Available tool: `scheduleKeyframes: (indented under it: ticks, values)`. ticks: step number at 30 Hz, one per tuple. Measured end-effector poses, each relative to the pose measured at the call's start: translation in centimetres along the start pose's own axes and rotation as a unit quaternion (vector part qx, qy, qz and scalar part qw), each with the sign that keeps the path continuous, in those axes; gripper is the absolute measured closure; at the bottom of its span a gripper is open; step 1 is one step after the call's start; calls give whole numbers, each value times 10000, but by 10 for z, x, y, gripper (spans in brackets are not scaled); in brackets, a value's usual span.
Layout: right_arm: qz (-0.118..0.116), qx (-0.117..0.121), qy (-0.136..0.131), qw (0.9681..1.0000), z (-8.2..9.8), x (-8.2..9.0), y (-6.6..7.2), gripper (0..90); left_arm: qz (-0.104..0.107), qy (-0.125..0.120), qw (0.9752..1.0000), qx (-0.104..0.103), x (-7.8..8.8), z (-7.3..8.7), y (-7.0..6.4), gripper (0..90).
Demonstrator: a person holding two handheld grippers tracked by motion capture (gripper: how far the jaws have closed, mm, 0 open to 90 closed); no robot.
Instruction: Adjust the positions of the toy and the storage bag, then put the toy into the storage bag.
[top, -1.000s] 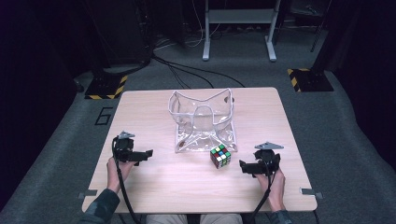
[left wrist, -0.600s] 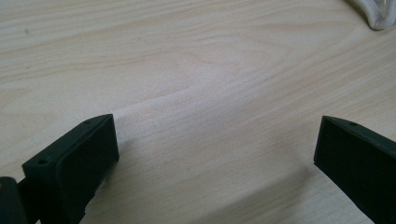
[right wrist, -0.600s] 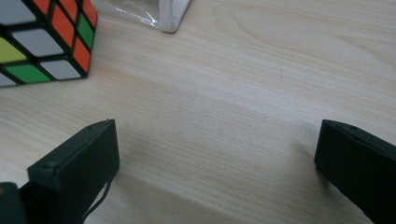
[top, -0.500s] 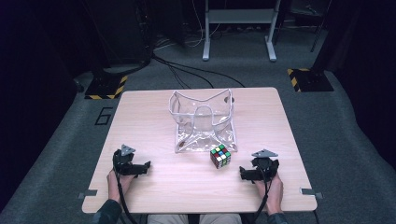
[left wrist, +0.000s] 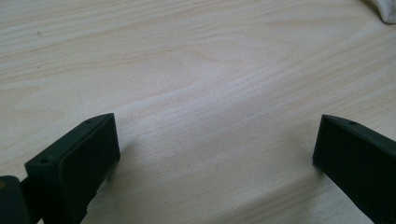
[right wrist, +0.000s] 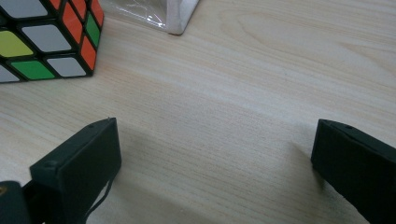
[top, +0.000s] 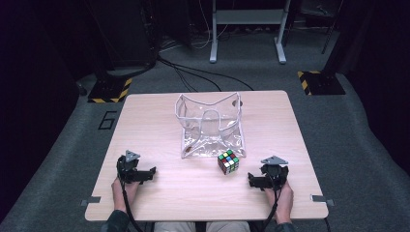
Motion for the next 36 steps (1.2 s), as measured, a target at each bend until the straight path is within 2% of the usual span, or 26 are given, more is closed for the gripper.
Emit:
scheduleKeyframes:
  ticks: [10, 16, 19, 26, 36]
  values:
    - [30, -15, -13, 10000, 0, 0, -1, 21, -9, 9, 10000, -1, 0, 0, 0, 4]
    - [45, -27, -19, 10000, 0, 0, -1, 23, -82, -1, 9999, 103, -1, -1, -1, 5]
    - [30, -40, -14, 10000, 0, 0, -2, 23, -33, 16, 10000, 15, -3, -3, 0, 5]
    - [36, -56, -24, 10000, 0, 0, -2, 25, 27, 7, 10000, -28, -6, -6, 1, 4]
    - [14, -39, -8, 10000, -1, -2, -3, 9, 3, 17, 10000, -36, -6, -7, 2, 5]
Point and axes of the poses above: each handheld gripper's, and its own axes: x roughly backward along the jaws, z roughly out of its underside, y roughly to its left, the point moved 7 cm from there along -x, roughly forward along the jaws, and after that the axes turned 3 degrees about x, right-handed, at the moved point
